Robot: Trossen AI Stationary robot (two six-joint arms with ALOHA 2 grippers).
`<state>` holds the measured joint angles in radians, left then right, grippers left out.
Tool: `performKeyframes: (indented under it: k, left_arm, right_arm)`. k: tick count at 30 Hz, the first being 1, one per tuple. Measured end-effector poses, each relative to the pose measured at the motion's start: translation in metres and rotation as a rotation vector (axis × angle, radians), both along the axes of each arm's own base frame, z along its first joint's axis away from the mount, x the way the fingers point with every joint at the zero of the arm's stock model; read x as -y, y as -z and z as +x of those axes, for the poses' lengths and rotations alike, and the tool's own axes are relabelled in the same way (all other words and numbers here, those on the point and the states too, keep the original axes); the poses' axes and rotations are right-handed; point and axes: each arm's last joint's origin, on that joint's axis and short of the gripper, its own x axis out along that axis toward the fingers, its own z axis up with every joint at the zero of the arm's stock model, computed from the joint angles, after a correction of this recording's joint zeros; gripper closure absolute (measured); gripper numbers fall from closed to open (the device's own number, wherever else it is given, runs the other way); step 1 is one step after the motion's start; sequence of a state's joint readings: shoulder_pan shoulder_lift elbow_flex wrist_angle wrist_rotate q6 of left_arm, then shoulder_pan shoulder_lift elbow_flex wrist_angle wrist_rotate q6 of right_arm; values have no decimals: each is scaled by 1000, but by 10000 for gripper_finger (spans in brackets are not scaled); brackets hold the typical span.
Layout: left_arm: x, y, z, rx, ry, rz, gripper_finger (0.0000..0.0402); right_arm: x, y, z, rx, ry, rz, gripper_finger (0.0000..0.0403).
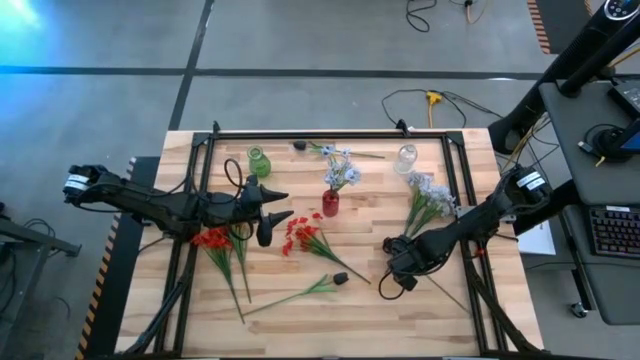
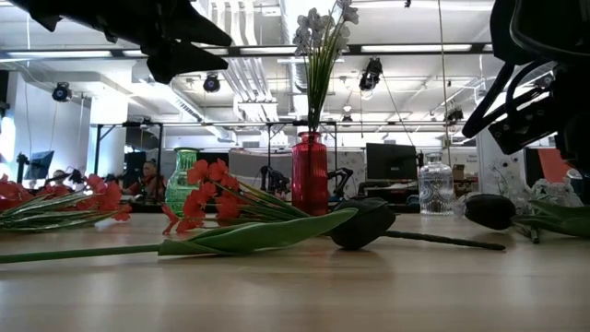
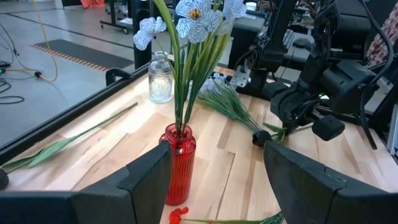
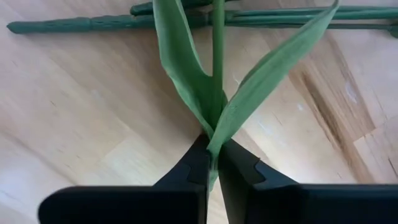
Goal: Sort flowers into vase by color
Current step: Put the bottom right black flower into the transparent vase
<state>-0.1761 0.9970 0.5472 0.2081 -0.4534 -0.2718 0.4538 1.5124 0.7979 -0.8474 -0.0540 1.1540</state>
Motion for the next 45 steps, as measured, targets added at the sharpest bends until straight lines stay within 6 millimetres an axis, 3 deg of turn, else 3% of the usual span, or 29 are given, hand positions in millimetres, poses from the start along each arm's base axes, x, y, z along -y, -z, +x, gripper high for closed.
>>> performKeyframes:
  k: [7, 19, 31, 41, 45]
  left_arm:
    - [0, 1, 0, -15, 0, 3, 166]
    - [0, 3, -1, -25, 0, 5, 166]
    - [0, 3, -1, -36, 3, 17, 166]
    - [0, 3, -1, -37, 3, 17, 166]
    - [0, 3, -1, -39, 5, 28, 166]
  right_arm:
    - [1, -7, -1, 10, -13, -9, 389]
    - [6, -64, -5, 309, -34, 12, 390]
    - [29, -120, -22, 719, 10, -306, 390]
    - [37, -146, -25, 942, 0, -518, 390]
    - [41, -155, -27, 1002, 20, -693, 390]
